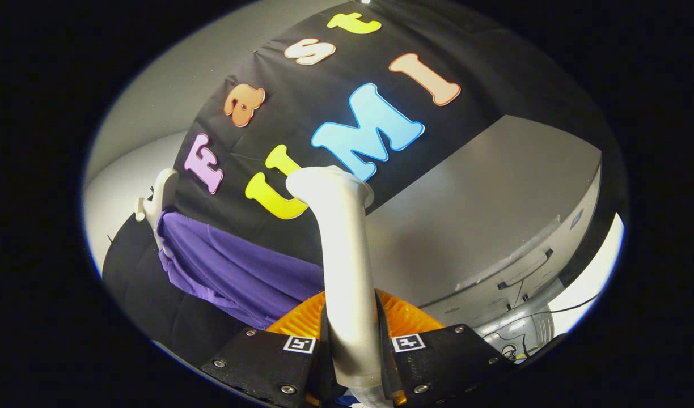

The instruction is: Iron the clothes twice with a garment steamer, once on the left side and once on the right side.

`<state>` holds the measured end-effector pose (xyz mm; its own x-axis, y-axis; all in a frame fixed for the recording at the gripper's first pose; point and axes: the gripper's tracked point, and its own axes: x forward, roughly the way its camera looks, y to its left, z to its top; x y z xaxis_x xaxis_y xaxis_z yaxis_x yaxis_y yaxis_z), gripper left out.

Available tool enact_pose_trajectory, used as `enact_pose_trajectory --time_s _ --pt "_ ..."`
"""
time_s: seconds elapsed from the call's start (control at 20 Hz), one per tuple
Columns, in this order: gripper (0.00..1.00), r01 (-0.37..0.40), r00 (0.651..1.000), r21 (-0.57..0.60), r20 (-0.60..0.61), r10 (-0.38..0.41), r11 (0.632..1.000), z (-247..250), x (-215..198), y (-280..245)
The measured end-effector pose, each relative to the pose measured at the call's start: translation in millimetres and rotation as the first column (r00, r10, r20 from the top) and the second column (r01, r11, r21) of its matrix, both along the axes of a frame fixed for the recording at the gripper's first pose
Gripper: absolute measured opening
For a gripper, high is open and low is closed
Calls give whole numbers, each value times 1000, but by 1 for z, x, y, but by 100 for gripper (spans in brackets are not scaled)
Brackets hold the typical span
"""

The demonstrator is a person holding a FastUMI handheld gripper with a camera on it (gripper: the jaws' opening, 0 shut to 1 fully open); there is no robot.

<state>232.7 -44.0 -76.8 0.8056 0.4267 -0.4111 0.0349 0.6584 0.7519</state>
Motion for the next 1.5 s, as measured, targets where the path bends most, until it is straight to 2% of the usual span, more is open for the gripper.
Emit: enact_pose_trajectory --time_s 0.4,0.7,0.9,1.15,1.3,1.4,1.5 --pt "34 31 996 -138 92 -18 990 25 -104 60" --pt "34 65 971 -265 238 0 962 67 -140 101" --pt "34 98 935 -364 352 39 926 101 -147 130" --pt "34 181 884 -450 465 56 874 128 -144 159" --pt "34 248 853 -507 518 62 826 135 -126 172" --pt "34 315 829 -548 556 56 775 142 -109 175" --pt "34 362 816 -568 577 43 739 142 -92 180"
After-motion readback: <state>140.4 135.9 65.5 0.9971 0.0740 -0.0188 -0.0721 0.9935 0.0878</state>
